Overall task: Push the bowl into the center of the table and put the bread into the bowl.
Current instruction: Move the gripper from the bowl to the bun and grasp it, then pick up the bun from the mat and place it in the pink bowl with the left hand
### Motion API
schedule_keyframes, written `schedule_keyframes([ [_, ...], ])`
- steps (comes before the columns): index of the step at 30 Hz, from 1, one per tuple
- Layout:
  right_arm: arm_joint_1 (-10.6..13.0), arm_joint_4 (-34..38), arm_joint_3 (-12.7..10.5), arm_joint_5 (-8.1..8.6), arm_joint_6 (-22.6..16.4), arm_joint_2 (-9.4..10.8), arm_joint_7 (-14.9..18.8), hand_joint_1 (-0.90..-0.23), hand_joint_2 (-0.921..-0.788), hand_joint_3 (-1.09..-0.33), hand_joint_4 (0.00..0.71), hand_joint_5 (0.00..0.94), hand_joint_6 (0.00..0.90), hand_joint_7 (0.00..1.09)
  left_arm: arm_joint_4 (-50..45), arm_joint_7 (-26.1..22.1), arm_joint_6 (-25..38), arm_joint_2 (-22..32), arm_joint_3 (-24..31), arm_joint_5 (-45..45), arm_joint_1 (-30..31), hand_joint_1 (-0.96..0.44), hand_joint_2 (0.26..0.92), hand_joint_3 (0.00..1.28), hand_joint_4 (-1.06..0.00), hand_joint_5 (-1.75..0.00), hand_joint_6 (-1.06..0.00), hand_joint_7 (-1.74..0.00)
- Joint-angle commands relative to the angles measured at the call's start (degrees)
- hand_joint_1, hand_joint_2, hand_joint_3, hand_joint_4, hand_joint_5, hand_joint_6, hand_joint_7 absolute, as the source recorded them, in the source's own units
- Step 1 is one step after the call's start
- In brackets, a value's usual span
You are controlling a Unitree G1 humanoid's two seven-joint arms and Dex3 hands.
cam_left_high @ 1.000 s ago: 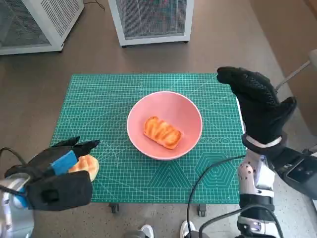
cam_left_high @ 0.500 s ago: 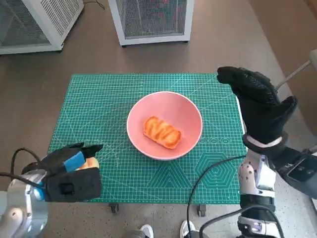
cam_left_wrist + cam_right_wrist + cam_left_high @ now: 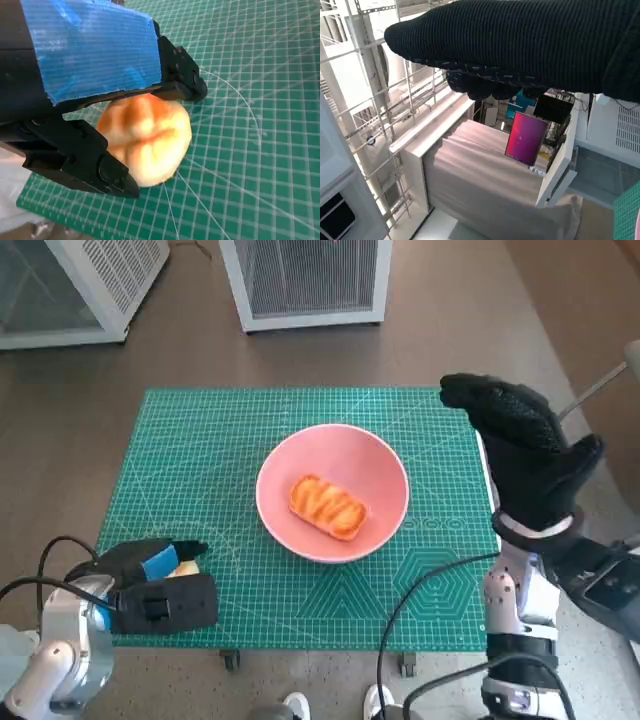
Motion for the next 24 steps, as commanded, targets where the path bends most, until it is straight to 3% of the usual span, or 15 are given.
schedule_keyframes([
  [1,1.52,-0.27,0.07,-0.78,0.88,-0.25,-0.24,-0.601,-0.921,-0.742,0.255,0.000,0.297,0.00,1.68,-0.17,-0.81,-0.13,-0.91,1.01,-0.01,0.03,0.891,0.11,-0.65,-0.77,-0.60,-0.81],
  [4,1.51,-0.25,0.02,-0.64,0.97,-0.37,-0.10,-0.601,-0.921,-0.743,0.254,0.000,0.297,0.00,1.42,-0.42,-1.23,0.15,-0.46,1.12,-0.09,0.01,0.911,0.11,-0.66,-1.10,-0.58,-1.05],
  [7,1.52,-0.30,0.02,-0.55,1.10,-0.41,-0.02,-0.601,-0.921,-0.743,0.253,0.000,0.296,0.00,0.78,-0.52,-1.51,0.54,0.24,1.02,0.11,0.01,0.916,0.09,-0.67,-1.18,-0.60,-1.12],
  [15,1.38,0.08,0.07,-0.50,1.16,-0.34,0.26,-0.603,-0.921,-0.743,0.248,0.000,0.295,0.00,-1.86,-0.23,-1.52,0.78,2.72,0.46,0.60,0.00,0.916,0.08,-0.69,-1.14,-0.61,-1.21],
  [24,1.26,0.31,0.04,-0.17,1.40,-0.37,0.62,-0.608,-0.921,-0.741,0.245,0.000,0.295,0.00,-7.22,-1.42,-1.05,0.98,6.82,-0.82,0.02,0.00,0.918,0.08,-0.70,-1.15,-0.60,-1.20],
])
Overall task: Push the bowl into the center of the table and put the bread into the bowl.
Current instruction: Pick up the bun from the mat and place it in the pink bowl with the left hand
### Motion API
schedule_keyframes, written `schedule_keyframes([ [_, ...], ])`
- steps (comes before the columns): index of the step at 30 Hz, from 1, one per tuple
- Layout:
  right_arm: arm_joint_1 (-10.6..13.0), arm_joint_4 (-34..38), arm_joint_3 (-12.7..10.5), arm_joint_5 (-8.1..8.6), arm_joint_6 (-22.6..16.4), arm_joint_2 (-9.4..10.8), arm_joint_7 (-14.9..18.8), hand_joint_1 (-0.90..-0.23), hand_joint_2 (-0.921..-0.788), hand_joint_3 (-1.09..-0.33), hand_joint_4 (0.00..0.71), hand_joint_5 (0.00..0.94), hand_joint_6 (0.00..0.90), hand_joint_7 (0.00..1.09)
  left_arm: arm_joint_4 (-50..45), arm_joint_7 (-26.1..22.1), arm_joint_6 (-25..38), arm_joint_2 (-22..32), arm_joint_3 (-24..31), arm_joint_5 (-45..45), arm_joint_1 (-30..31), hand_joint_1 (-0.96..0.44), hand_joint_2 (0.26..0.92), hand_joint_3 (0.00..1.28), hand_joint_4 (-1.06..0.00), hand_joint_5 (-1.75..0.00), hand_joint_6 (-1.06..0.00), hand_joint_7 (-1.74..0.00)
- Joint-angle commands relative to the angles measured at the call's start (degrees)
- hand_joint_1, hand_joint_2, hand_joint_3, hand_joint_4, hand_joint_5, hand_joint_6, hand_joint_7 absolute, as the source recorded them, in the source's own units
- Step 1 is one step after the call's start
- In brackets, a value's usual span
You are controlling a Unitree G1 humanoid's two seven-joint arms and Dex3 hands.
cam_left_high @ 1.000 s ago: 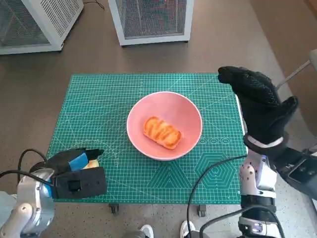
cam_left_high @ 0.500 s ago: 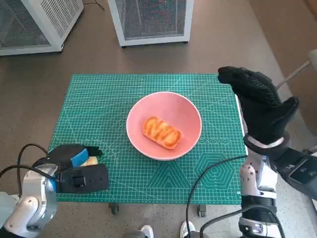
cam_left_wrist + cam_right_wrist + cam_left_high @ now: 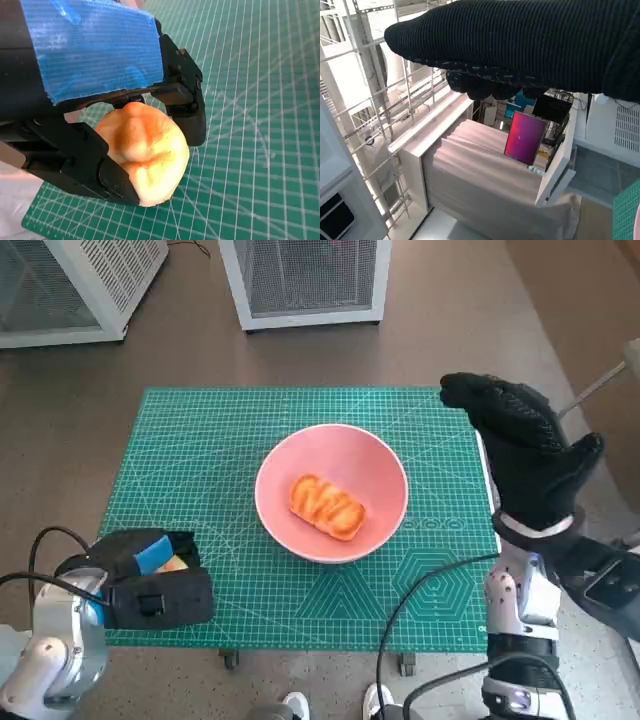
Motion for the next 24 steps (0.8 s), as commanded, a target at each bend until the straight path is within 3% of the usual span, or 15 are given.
schedule_keyframes([
  [1,1.18,0.50,0.03,-0.25,0.78,-0.21,0.58,-0.608,-0.921,-0.741,0.245,0.000,0.295,0.00,-4.08,-1.22,0.31,0.60,3.10,-1.23,-0.73,0.00,0.918,0.08,-0.70,-1.15,-0.60,-1.20],
  [14,0.72,1.53,-0.28,-0.12,0.67,-0.30,0.97,-0.604,-0.921,-0.743,0.244,0.000,0.296,0.00,-12.43,-0.71,-0.53,-0.43,9.19,-4.04,-6.07,0.00,0.915,0.05,-0.73,-1.12,-0.64,-1.16],
  [24,-0.05,2.58,-0.48,-0.05,0.60,-0.39,1.35,-0.612,-0.921,-0.742,0.243,0.000,0.296,0.00,-14.21,1.25,-0.99,-3.26,8.15,-4.10,-15.60,0.00,0.906,0.03,-0.77,-1.10,-0.69,-1.09],
])
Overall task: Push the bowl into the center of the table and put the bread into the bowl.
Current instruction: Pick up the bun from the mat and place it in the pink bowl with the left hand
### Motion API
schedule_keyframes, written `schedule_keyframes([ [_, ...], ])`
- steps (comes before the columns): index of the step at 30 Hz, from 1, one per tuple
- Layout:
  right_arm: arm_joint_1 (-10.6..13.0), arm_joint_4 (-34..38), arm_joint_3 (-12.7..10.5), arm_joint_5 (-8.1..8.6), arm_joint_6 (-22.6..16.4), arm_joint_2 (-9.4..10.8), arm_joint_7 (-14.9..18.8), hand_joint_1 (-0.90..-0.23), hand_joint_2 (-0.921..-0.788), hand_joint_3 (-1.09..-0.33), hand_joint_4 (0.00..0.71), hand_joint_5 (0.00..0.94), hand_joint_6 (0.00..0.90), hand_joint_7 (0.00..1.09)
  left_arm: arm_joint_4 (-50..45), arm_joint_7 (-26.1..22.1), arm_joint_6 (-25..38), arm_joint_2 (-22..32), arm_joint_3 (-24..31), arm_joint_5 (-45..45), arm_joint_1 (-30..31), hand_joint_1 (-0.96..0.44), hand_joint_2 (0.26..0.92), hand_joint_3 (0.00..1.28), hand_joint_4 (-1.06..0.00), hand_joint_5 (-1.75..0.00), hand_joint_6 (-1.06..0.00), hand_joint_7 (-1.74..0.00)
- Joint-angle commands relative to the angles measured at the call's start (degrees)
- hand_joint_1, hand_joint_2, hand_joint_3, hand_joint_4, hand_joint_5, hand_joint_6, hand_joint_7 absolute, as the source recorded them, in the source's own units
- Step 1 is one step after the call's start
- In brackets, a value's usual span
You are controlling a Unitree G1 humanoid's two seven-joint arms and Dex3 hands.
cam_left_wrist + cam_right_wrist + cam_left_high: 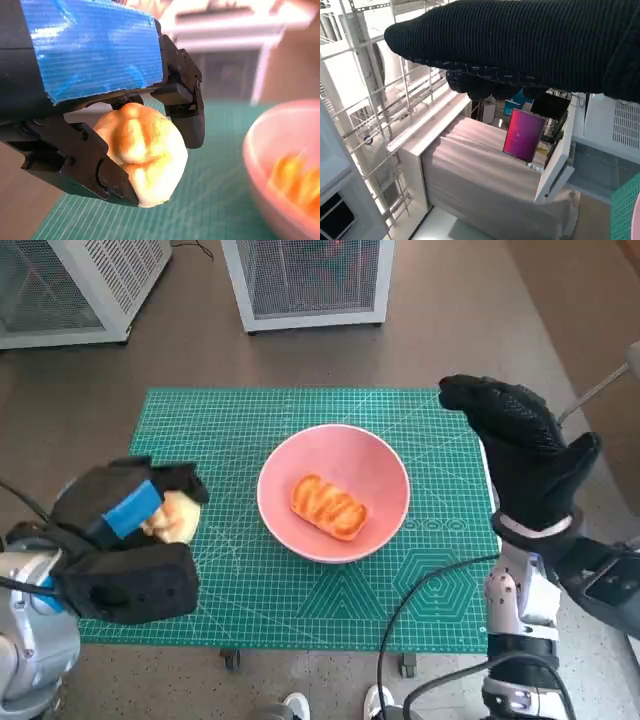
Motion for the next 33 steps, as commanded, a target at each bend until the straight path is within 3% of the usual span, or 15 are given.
schedule_keyframes([
  [1,0.08,1.22,-0.21,-0.19,0.39,-0.31,0.73,-0.613,-0.921,-0.742,0.243,0.000,0.296,0.00,-0.96,1.59,-0.39,-2.10,-1.10,0.46,-5.34,0.00,0.905,0.03,-0.78,-1.09,-0.69,-1.08],
  [9,-0.35,2.03,-0.27,-0.43,-0.17,-0.12,0.86,-0.612,-0.921,-0.740,0.245,0.001,0.295,0.00,1.61,3.63,-1.31,-8.16,-8.17,3.45,-13.22,0.00,0.902,0.02,-0.79,-1.09,-0.71,-1.07],
  [20,0.09,1.71,-0.37,-0.61,-0.52,-0.48,0.85,-0.613,-0.921,-0.741,0.249,0.002,0.297,0.00,13.22,2.68,-9.86,-13.25,-14.18,-0.72,-23.26,0.00,0.901,0.02,-0.78,-1.10,-0.72,-1.04],
  [33,1.14,0.13,-0.82,-1.21,0.10,-1.23,-0.01,-0.607,-0.921,-0.745,0.249,0.001,0.299,0.00,24.15,4.08,-14.98,-18.12,-17.57,-2.42,-27.07,0.00,0.920,0.02,-0.74,-1.12,-0.68,-1.11],
])
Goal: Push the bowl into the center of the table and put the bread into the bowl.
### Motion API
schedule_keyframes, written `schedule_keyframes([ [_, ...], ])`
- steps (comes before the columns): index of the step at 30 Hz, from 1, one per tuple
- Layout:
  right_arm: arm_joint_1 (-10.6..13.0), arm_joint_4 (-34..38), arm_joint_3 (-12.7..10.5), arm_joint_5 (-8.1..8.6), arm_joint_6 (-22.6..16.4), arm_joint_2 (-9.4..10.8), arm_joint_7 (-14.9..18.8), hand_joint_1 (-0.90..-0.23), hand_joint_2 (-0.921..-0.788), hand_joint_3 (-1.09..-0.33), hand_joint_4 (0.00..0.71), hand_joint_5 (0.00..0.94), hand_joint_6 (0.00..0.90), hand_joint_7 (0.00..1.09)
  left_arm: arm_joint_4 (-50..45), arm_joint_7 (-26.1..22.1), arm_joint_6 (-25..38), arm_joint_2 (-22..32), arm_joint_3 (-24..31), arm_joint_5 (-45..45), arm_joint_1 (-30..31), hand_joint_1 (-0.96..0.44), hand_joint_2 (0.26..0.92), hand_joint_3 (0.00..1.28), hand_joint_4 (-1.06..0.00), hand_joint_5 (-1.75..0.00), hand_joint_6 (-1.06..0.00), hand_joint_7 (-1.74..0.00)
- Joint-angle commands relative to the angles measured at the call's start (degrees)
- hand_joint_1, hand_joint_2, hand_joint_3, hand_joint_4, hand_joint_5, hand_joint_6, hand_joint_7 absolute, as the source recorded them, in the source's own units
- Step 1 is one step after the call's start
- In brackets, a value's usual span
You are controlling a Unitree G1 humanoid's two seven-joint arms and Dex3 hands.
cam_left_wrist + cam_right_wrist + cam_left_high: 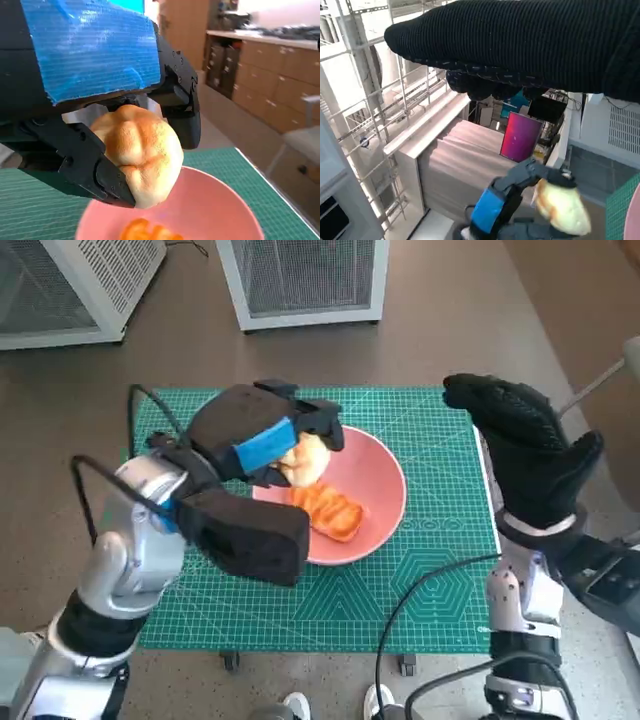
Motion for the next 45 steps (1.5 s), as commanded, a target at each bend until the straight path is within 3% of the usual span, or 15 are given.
schedule_keyframes([
  [1,1.49,-0.42,-0.02,-1.05,0.77,-0.59,-0.53,-0.607,-0.921,-0.745,0.249,0.001,0.299,0.00,3.48,0.52,-1.78,-1.51,-1.14,-0.90,-1.40,0.00,0.920,0.02,-0.74,-1.12,-0.68,-1.11],
  [5,1.71,-0.72,0.08,-1.16,0.81,-0.60,-0.78,-0.607,-0.921,-0.745,0.249,0.001,0.300,0.00,6.80,0.09,-4.01,-2.48,-0.58,-3.69,-1.58,0.00,0.920,0.05,-0.71,-1.18,-0.65,-1.11],
  [9,1.84,-1.00,0.14,-1.22,0.86,-0.59,-0.95,-0.610,-0.921,-0.745,0.249,0.001,0.300,0.00,9.22,-0.23,-5.71,-2.84,0.36,-6.80,-1.17,0.00,0.921,0.15,-0.64,-1.30,-0.50,-1.21],
  [10,1.82,-0.99,0.13,-1.23,0.87,-0.59,-0.96,-0.610,-0.921,-0.745,0.249,0.001,0.300,0.00,9.55,-0.15,-6.01,-2.80,0.44,-7.20,-1.10,0.07,0.921,0.17,-0.61,-1.32,-0.47,-1.12],
  [11,1.80,-0.96,0.12,-1.27,0.83,-0.59,-0.99,-0.611,-0.921,-0.745,0.249,0.001,0.300,0.00,9.76,-0.17,-5.93,-2.83,0.61,-7.68,-0.85,0.17,0.921,0.20,-0.56,-1.36,-0.46,-0.91],
  [12,1.82,-1.07,0.15,-1.36,0.81,-0.54,-1.07,-0.612,-0.921,-0.745,0.249,0.001,0.300,0.00,9.69,-0.21,-5.48,-2.84,0.84,-8.02,-0.45,0.13,0.879,0.18,-0.46,-1.00,-0.44,-0.71],
  [15,1.85,-1.26,0.19,-1.53,0.82,-0.42,-1.23,-0.613,-0.921,-0.745,0.249,0.001,0.300,0.00,8.96,-0.25,-4.16,-2.75,1.12,-8.41,0.22,0.06,0.845,0.11,-0.36,-0.34,-0.44,-0.31],
  [16,1.79,-1.21,0.20,-1.60,0.80,-0.38,-1.25,-0.613,-0.921,-0.745,0.248,0.000,0.300,0.00,8.06,-0.24,-3.23,-2.79,1.47,-8.56,0.71,0.04,0.840,0.09,-0.32,-0.22,-0.43,-0.22],
  [19,1.68,-1.12,0.29,-1.73,0.81,-0.29,-1.34,-0.614,-0.921,-0.744,0.247,0.000,0.299,0.00,6.01,-0.03,-1.32,-2.98,2.62,-9.36,1.93,0.02,0.834,0.06,-0.27,-0.07,-0.41,-0.11],
  [27,1.28,-0.60,0.51,-1.60,1.05,0.01,-1.33,-0.616,-0.921,-0.741,0.243,0.000,0.297,0.00,2.03,-0.02,-1.67,-3.32,8.29,-17.56,5.56,-0.05,0.835,0.04,-0.20,0.00,-0.38,-0.03],
  [34,0.87,-0.33,0.62,-1.71,1.16,0.23,-1.55,-0.617,-0.921,-0.737,0.243,0.000,0.297,0.00,4.41,-0.25,-10.78,-5.64,16.79,-33.42,9.77,-0.13,0.851,0.04,-0.14,0.00,-0.33,0.00],
  [45,0.08,-0.89,0.73,-1.73,1.75,0.46,-2.02,-0.624,-0.921,-0.731,0.247,0.002,0.299,0.00,4.41,3.79,-19.04,-9.52,24.78,-45.76,15.34,-0.26,0.893,0.04,-0.14,-0.01,-0.33,-0.01],
])
